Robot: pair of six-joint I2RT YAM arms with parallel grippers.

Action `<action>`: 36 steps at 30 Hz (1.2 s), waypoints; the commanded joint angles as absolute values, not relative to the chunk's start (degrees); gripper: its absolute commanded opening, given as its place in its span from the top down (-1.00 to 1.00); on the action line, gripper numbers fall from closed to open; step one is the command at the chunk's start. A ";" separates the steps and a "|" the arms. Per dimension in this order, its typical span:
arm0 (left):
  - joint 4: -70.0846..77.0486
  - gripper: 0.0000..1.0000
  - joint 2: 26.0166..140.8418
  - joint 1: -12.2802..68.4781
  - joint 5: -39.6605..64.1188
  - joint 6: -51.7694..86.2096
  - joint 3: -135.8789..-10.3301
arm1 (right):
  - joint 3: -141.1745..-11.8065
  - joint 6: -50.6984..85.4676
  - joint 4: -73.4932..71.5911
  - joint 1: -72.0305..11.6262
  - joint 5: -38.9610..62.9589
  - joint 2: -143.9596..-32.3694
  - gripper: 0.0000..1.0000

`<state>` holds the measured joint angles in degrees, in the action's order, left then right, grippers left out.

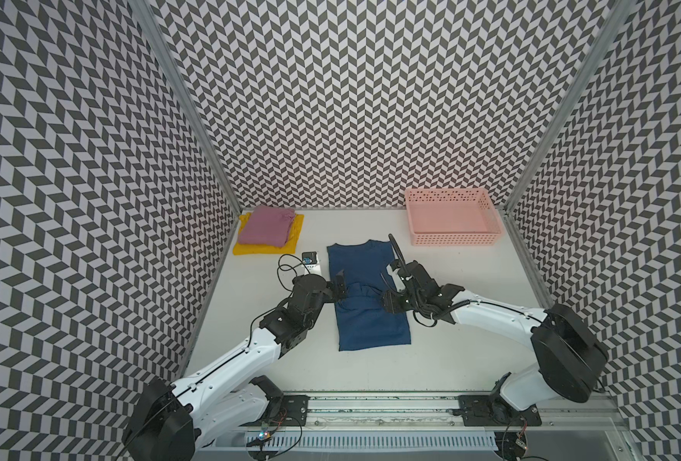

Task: Fold and stack t-shirts
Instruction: Smooth out the T-shirt at the center of the board.

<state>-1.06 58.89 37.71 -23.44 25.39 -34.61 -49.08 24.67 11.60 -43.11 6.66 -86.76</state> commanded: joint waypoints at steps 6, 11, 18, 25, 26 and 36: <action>-0.70 -0.97 60.82 37.44 -22.23 25.42 -36.31 | -44.15 26.51 6.94 -44.30 9.64 -83.03 -0.17; -0.79 -0.97 60.99 37.35 -22.50 25.09 -36.23 | -43.48 26.95 3.99 -44.38 10.94 -85.19 -0.17; -1.05 -0.97 61.10 37.27 -22.68 25.13 -36.24 | -43.92 27.15 1.55 -44.38 12.64 -88.07 -0.16; -1.36 -0.97 60.99 37.10 -22.85 25.13 -36.32 | -43.78 27.47 0.61 -44.91 13.43 -89.16 -0.16; -1.40 -0.97 61.04 37.08 -22.85 25.13 -36.32 | -43.77 27.52 0.27 -44.93 13.60 -89.57 -0.16; -2.37 -0.97 60.02 36.83 -23.49 24.87 -36.43 | -45.35 26.84 -0.08 -44.91 14.26 -92.78 -0.15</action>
